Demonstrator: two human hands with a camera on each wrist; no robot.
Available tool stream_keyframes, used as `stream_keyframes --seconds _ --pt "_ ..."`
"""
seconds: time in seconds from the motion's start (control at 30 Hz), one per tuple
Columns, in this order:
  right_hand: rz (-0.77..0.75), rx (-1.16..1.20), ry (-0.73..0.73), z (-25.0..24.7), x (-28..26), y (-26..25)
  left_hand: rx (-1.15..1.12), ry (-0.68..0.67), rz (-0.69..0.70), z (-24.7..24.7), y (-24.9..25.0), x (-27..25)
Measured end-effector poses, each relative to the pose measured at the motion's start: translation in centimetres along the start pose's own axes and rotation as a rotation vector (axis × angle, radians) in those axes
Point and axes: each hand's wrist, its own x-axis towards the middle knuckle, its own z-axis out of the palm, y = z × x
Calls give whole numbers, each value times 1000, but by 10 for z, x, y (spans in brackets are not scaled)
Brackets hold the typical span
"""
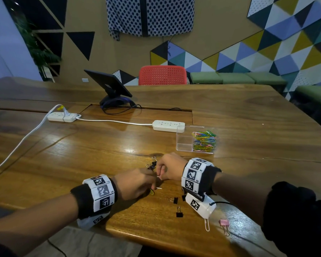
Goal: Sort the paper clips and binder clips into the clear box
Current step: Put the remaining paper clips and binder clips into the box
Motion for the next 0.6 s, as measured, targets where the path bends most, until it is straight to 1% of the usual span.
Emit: stream_keyframes --seconds 0.17,0.37,0.53,0.6 --pt "-34 -27 -69 -3 7 -3 39 -67 22 -1 -3 -4" --pt "-60 -156 -152 -4 10 -8 41 -53 86 1 -5 -4" --pt "-108 -305 -222 0 11 -11 -17 -39 16 -2 -8 -5" --pt "-106 -296 -262 3 8 -8 2 -34 14 -3 -10 -6"
